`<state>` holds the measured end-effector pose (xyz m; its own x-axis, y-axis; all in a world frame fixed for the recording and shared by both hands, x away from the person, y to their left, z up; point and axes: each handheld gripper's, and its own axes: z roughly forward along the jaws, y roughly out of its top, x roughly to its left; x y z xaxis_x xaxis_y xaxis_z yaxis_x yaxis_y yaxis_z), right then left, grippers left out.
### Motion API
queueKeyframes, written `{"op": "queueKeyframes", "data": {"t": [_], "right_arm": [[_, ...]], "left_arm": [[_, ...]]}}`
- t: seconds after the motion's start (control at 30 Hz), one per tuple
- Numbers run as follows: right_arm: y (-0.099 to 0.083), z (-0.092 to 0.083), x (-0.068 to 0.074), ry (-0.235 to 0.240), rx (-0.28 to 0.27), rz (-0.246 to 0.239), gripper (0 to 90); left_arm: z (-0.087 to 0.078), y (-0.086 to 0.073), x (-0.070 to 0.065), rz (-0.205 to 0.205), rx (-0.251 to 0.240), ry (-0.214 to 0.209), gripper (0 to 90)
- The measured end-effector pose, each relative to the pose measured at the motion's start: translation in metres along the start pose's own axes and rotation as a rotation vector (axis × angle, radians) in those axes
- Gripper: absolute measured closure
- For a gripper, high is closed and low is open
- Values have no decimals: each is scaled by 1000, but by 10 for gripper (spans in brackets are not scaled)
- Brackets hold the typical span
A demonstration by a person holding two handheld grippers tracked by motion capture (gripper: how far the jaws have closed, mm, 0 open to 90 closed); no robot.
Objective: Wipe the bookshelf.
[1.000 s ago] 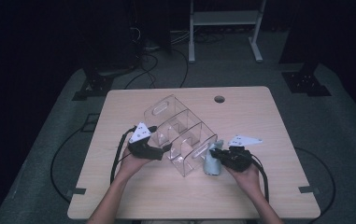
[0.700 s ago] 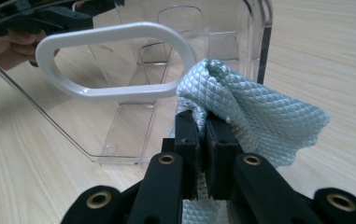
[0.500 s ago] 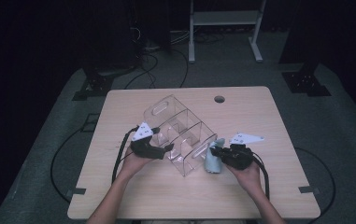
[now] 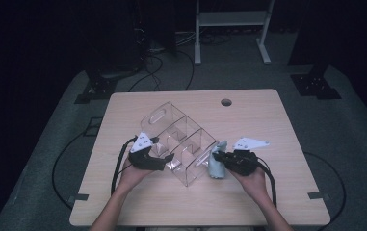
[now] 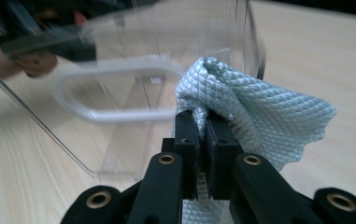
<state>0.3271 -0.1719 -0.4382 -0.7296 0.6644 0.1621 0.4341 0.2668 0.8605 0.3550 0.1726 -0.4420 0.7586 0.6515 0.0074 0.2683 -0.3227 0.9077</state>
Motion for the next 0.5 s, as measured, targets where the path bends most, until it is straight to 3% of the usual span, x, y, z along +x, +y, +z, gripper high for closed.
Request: {"op": "queueKeyframes", "data": {"t": [0.1, 0.3, 0.43, 0.5], "right_arm": [[-10, 9, -1, 3, 43, 8, 843], [-7, 5, -1, -9, 19, 0, 844], [-17, 12, -5, -3, 22, 10, 843], [-24, 20, -8, -12, 48, 15, 843]], "left_arm": [[-4, -2, -3, 5, -2, 8, 81], [-5, -3, -4, 4, -6, 11, 76], [-5, -4, -5, 2, -14, 16, 73], [-5, -4, -5, 0, -16, 18, 72]]}}
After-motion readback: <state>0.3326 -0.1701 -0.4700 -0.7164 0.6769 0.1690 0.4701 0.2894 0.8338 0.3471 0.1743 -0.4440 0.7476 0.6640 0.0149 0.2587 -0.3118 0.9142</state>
